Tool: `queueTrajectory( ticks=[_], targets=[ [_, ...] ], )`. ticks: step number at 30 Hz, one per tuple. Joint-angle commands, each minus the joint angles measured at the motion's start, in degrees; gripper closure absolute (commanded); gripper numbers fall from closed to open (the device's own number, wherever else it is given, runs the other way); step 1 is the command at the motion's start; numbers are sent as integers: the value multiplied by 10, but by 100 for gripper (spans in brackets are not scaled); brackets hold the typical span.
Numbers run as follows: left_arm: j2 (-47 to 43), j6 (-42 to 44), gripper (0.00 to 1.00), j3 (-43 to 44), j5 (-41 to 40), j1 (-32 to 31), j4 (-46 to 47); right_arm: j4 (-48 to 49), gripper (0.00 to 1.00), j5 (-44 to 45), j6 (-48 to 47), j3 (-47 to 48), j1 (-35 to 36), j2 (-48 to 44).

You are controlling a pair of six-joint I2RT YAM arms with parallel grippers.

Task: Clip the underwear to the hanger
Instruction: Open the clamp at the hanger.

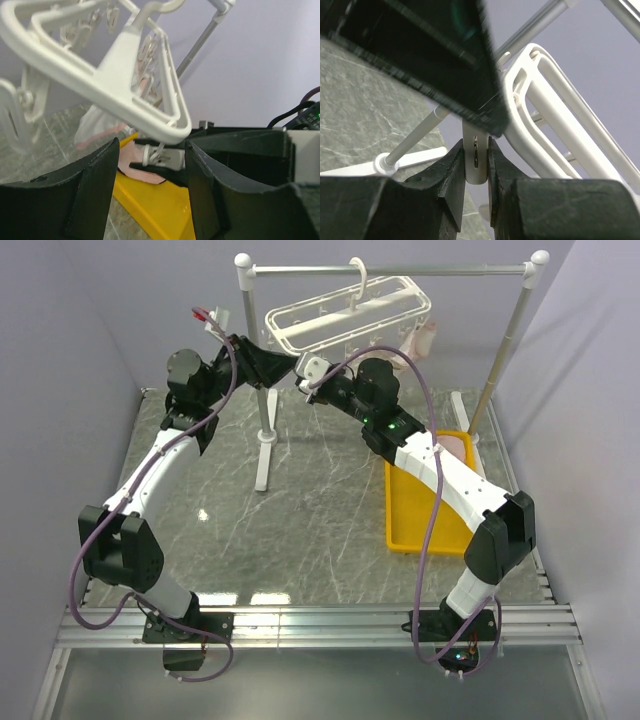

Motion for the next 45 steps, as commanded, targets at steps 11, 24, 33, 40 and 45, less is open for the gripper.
queueTrajectory(
  ticks=[11, 24, 33, 40, 45],
  targets=[
    [-36, 9, 47, -25, 26, -1, 61, 2, 100, 1, -3, 13, 4, -18],
    [-22, 3, 60, -8, 22, -2, 51, -10, 100, 0, -6, 22, 5, -17],
    [-17, 7, 97, -1, 20, -4, 35, -15, 97, 2, -4, 26, 4, -17],
    [-14, 13, 100, 8, 16, -3, 25, -38, 54, 13, -3, 29, 5, -21],
    [-12, 27, 100, 15, 11, -3, 7, -96, 43, 17, -3, 10, 3, -59]
  ],
)
